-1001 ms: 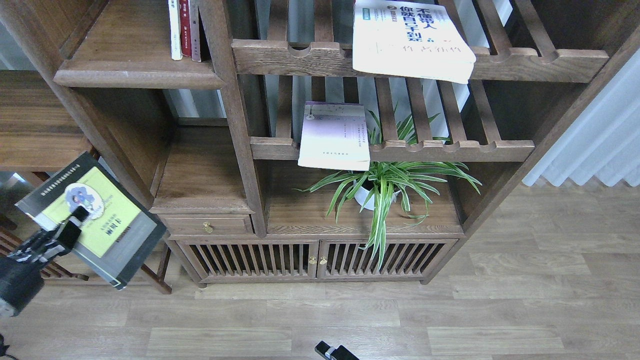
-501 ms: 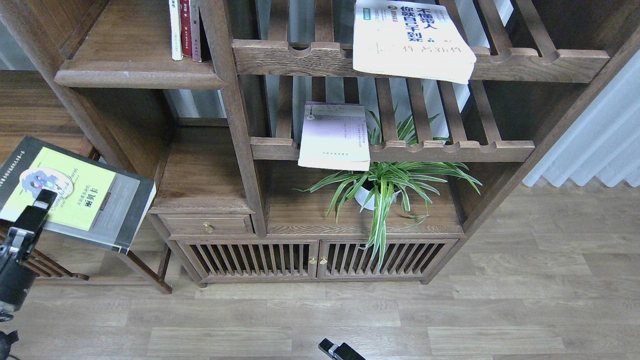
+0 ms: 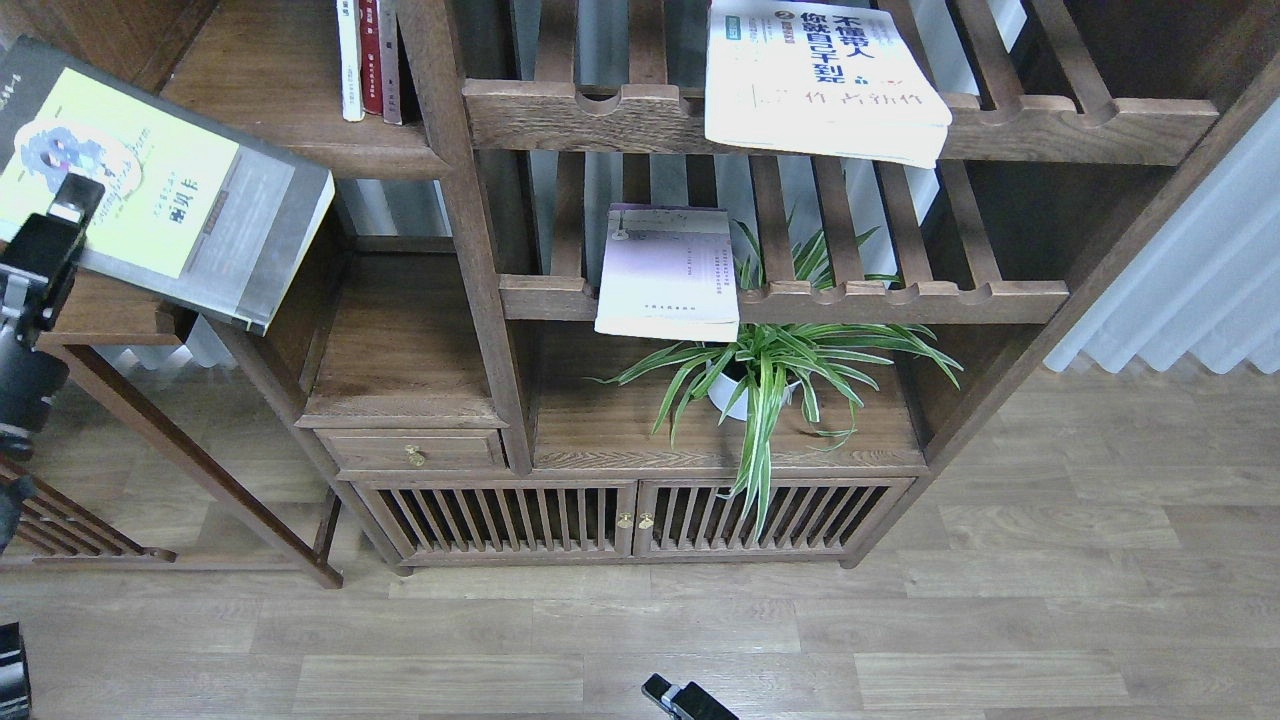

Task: Organize books on shelf
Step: 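Lift the dark book with the left gripper onto the upper shelf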

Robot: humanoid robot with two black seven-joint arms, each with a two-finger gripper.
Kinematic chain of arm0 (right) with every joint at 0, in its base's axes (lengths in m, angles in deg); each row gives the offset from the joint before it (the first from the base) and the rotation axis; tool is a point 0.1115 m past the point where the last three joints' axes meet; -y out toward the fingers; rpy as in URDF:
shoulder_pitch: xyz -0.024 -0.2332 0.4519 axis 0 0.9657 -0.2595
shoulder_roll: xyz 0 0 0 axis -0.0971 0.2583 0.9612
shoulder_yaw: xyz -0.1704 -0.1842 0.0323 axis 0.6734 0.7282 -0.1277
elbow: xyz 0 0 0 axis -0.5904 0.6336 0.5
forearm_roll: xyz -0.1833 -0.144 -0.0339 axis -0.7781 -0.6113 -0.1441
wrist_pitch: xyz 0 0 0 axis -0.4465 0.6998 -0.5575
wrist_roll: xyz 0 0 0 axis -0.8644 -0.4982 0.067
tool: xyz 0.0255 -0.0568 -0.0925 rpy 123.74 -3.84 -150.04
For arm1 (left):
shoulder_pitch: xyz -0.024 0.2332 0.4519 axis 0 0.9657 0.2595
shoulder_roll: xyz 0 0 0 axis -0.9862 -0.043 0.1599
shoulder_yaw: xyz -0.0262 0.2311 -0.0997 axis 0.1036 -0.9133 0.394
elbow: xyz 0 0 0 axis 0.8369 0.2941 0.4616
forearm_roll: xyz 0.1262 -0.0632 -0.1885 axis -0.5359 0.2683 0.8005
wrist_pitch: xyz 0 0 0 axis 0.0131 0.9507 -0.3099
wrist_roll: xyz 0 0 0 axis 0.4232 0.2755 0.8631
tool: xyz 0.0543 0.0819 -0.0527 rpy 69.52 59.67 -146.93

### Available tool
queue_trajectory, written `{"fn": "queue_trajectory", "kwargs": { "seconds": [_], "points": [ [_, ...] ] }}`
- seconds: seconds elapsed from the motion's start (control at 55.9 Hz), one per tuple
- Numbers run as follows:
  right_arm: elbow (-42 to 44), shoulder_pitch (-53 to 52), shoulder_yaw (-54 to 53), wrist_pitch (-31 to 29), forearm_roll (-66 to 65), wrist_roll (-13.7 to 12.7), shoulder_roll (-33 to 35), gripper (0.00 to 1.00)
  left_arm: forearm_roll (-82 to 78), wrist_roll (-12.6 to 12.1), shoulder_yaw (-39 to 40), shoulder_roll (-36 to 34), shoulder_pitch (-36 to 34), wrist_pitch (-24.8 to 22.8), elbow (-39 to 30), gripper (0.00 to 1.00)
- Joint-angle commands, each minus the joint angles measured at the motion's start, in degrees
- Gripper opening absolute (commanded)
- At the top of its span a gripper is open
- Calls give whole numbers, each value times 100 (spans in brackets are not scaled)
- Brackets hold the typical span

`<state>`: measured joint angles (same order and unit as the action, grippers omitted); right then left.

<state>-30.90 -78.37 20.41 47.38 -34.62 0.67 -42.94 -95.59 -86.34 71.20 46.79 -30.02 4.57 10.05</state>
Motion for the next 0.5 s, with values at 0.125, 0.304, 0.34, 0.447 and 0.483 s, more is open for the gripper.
{"fn": "queue_trajectory", "kwargs": {
  "seconds": [0.125, 0.304, 0.34, 0.447, 0.483],
  "points": [
    [0, 0, 0, 0, 12, 0, -9, 99, -52, 0, -35, -355, -702, -2, 27, 4],
    [0, 0, 0, 0, 12, 0, -9, 99, -297, 0, -273, -935, -930, -2, 123, 4],
    [0, 0, 0, 0, 12, 0, -9, 99, -350, 0, -325, -1067, -1018, -2, 176, 4],
    [0, 0, 0, 0, 12, 8, -9, 99, -473, 0, -396, -1480, -1141, -2, 369, 4],
    [0, 0, 0, 0, 21, 8, 0, 99, -474, 0, -483, -1550, -1176, -2, 413, 4]
  ]
}}
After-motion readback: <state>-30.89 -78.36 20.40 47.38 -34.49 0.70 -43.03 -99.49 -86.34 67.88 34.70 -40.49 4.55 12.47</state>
